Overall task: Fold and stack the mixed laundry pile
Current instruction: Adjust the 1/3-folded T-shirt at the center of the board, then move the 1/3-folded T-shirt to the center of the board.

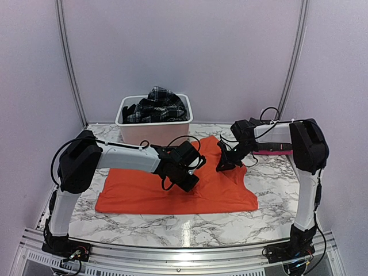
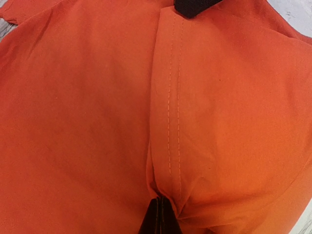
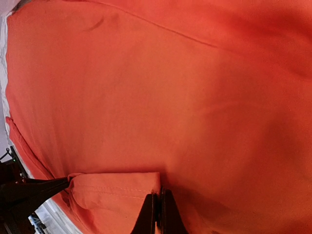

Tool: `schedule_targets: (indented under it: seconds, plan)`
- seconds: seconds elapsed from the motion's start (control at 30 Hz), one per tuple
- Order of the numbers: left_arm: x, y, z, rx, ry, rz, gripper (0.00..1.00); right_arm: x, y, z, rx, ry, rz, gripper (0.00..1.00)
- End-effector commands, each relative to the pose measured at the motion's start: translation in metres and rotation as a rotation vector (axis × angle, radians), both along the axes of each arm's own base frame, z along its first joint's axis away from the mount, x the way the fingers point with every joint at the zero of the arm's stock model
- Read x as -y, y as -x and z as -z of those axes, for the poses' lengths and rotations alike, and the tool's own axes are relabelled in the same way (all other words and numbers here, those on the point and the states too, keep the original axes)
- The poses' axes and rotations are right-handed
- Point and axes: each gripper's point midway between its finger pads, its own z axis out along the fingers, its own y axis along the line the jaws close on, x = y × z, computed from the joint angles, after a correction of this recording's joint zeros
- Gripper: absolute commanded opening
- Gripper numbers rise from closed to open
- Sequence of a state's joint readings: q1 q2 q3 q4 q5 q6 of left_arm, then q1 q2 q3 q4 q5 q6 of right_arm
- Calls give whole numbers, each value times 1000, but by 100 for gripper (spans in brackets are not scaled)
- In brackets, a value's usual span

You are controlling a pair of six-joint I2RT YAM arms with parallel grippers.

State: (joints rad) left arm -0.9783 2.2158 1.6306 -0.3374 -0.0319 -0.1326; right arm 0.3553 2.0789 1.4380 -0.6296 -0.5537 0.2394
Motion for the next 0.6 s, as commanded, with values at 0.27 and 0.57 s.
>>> schedule_targets:
  seconds: [0.27, 0.57]
  plan:
    - [-23, -5, -31, 46, 41, -82, 0, -9, -16, -28, 72, -27, -7, 0]
    - [-61, -23, -29, 48, 28, -282, 22, 2, -17, -29, 83, 37, 3, 13]
